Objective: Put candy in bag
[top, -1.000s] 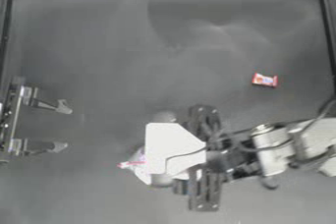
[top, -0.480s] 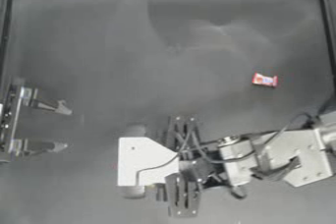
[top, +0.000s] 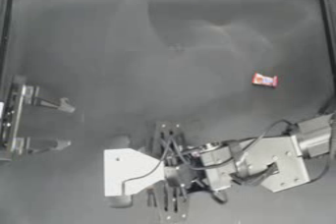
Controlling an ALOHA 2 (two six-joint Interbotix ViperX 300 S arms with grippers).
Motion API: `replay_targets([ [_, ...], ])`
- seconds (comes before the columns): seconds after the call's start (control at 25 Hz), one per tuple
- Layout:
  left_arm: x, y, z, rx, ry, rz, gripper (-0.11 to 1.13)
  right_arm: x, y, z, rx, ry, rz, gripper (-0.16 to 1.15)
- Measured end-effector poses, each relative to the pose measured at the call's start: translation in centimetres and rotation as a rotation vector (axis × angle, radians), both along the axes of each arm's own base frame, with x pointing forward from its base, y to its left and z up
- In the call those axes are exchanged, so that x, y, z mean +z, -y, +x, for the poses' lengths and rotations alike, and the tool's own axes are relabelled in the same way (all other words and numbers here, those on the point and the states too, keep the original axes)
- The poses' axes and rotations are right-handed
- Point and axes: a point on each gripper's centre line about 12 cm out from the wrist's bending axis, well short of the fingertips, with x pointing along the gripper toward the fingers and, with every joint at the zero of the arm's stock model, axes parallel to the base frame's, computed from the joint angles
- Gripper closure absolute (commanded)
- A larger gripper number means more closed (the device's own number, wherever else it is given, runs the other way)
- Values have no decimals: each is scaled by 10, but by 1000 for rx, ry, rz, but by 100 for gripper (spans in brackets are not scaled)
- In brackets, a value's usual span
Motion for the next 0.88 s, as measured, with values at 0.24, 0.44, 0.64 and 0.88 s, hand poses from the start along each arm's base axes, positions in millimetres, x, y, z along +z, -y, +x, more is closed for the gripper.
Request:
replay_targets([
  [0.24,1,0,1,0,12,4,3,-5,8,5,-1,-5,-14,4],
  [0.44,2,2,1,-10,23,6,2,-8,17,13,5,-2,-25,4],
  [0.64,3,6,1,-29,36,6,2,-11,22,18,-2,-4,-26,4],
  [0.88,2,7,1,-35,35,6,2,-15,22,26,-2,-3,-23,4],
])
